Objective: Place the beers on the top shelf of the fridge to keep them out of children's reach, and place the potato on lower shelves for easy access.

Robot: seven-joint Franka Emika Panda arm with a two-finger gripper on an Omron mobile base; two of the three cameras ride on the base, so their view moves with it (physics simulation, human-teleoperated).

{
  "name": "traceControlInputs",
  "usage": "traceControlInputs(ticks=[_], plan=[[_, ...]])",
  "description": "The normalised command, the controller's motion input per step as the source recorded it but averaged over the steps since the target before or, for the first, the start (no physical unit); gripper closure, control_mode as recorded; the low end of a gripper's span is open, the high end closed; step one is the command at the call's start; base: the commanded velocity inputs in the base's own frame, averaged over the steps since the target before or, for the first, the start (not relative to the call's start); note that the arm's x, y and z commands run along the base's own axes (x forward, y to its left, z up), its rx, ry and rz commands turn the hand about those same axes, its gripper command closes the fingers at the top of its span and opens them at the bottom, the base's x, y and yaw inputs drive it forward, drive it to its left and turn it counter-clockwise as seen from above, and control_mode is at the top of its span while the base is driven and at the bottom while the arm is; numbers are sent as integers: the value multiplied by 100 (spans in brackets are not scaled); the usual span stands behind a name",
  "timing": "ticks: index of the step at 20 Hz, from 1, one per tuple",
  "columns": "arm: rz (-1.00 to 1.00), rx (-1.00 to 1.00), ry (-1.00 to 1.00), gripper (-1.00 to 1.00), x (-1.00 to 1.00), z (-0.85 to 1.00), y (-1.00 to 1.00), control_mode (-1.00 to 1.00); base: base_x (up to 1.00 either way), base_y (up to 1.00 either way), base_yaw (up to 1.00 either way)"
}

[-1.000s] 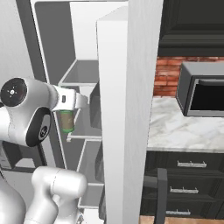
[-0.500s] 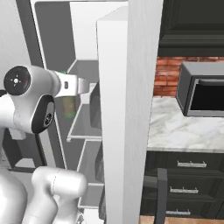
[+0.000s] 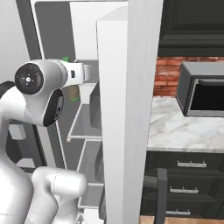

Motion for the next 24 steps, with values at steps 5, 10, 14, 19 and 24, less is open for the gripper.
traceControlInputs(ticks=[5,10,14,19,24], plan=[[1,0,-3,100,45,36,-4,-100,0,0,0],[0,0,3,100,57,11,-6,-100,0,0,0],[0,0,10,100,63,0,-4,-100,0,0,0],[0,0,11,100,60,0,-15,-100,0,0,0],[0,0,9,100,53,0,-23,-100,0,0,0]])
